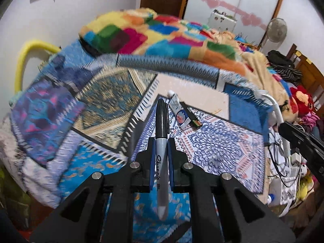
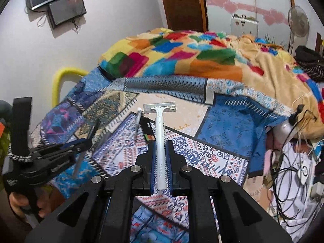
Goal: Collect trash
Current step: 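Carry both items to the white bucket while the right gripper releases the razor inside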
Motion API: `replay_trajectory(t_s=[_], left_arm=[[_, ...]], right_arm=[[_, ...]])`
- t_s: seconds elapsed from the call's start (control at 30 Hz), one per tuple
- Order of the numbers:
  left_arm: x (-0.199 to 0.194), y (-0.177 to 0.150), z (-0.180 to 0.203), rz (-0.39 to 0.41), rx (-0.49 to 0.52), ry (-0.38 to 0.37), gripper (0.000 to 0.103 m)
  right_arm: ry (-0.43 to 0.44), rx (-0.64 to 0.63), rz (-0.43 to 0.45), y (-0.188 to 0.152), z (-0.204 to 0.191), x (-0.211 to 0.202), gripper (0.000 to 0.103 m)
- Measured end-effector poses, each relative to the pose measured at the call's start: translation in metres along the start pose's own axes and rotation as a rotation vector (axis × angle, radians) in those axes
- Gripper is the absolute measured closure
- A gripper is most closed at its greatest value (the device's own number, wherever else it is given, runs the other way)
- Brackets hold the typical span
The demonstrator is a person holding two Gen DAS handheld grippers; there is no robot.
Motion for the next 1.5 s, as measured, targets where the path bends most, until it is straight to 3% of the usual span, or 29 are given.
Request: replay_trajectory(t_s=[0.33,0.57,0.8,1.17,1.5], left_arm=[[-0.109,-0.025,-0.018,0.087,0.038,-0.008,0.093],[-0.176,-0.048,-0.061,0.148,-0.028,0.005,0.093],[-0.238,-0.078,-0.112,0.21,-0.056,0.076,0.093],[-0.297,-0.129,-0.183,0.255,-0.14,0.144,0.093],[-0.31,-0.179,-0.233,0.219,-0.2,0.193,0.093]], right_arm=[[0.01,-0.091,0.096,0.011,-0.053,-0.071,0.094],[0.07,-0.15,0.134,0.002,-0.108,-0.11,0.094],[0.131,-0.231,0.156,-0.013,-0.169,-0.134,0.094],[0.246,-0.301,0.12,-0.046,-0.255,-0.14,0.094],[0.305,-0.363,0.046,-0.079,-0.315,-0.126,0.094]])
Point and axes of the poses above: each gripper's, at about its wrist camera, not at the fingertips, and x roughly the way its jaws point, z to its right, y to its top, the point moved 5 cm from there along x, roughly the way its jaws point, and after that the axes turned 3 degrees about -x, right-handed, at the moved point
